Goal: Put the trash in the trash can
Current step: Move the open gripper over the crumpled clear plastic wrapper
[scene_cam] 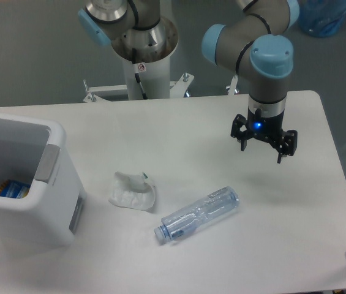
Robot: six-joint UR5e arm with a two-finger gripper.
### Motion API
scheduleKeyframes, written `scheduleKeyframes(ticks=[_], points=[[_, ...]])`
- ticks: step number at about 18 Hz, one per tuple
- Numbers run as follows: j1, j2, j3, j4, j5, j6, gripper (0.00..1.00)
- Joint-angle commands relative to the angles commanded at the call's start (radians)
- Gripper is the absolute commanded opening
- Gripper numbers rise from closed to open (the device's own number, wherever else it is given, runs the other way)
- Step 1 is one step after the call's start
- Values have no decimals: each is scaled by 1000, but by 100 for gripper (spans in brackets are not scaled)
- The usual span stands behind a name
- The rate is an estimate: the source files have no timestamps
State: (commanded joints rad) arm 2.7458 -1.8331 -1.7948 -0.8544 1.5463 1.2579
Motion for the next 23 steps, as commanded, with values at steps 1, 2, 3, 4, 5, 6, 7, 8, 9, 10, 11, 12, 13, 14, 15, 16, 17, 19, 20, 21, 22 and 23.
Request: scheduleKeyframes(ticks=[1,2,3,4,5,6,7,8,9,10,11,12,13,14,15,16,17,19,20,21,22,23], points=[[0,-2,-3,0,0,0,100],[0,-2,-9,0,2,2,100],[0,-3,-9,2,3,2,100],[-2,-9,-9,2,5,2,100],[-2,-12,-9,2,3,2,100],[-5,-17,-11,2,5,2,100],[-11,-20,-11,3,5,0,100],[-15,-23,-9,5,3,-2,100],[-18,-26,-14,8,3,-6,100],[-20,-26,-24,9,6,-8,100],[-24,-20,-34,9,5,-15,100],[-49,-15,-37,8,5,-27,100],[-76,-15,-38,8,6,-41,100],[-89,-15,-43,8,8,-61,100],[-90,-17,-51,8,11,-93,100],[-101,-15,-55,6,17,-136,100],[-127,-12,-64,5,23,-173,100],[-169,17,-112,5,18,-205,100],[-172,40,-130,2,11,-212,100],[-179,52,-146,-2,9,-215,100],[-202,55,-155,-3,9,-224,100],[-227,60,-164,-3,11,-238,100]])
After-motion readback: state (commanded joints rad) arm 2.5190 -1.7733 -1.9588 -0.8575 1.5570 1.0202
